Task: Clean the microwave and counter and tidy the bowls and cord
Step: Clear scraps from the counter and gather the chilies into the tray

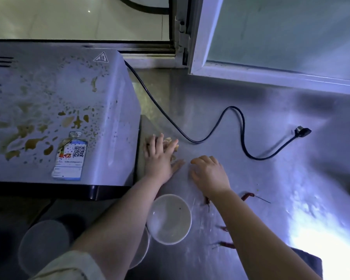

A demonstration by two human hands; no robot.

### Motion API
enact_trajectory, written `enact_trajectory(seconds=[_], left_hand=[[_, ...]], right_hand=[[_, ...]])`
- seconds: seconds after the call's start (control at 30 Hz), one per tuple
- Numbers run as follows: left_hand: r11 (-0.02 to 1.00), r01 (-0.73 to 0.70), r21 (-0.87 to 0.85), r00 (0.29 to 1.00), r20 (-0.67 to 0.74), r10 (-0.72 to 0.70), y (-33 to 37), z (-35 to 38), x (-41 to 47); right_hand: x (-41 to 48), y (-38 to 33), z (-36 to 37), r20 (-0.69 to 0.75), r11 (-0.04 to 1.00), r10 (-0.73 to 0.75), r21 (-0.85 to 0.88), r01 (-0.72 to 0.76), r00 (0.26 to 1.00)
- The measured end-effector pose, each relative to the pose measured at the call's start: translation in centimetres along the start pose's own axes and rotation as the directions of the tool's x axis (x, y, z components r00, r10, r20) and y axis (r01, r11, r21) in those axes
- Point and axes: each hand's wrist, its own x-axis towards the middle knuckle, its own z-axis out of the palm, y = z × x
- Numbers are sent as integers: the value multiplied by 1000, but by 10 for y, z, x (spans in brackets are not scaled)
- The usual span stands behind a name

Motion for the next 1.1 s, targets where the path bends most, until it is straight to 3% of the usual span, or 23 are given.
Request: enact_trajectory(seconds=[0.1,0.23,0.37,0.73,1.1], left_hand=[[1000,1,-8,983,-184,-3,-6,7,3],[995,83,-56,973,-213,-94,-7,14,10],[993,40,-111,955,-287,-70,-6,20,13],[990,-111,83,959,-254,129,-5,19,9],[978,-204,44,936,-285,208,5,-5,6]], right_hand=[[10,5,9,-55,999,-16,37,18,998],[20,10,13,-90,994,-35,98,44,995],[24,10,16,-108,989,-48,133,63,993],[21,7,17,-106,987,-51,149,67,993],[-4,16,-12,-177,985,-51,154,79,983]])
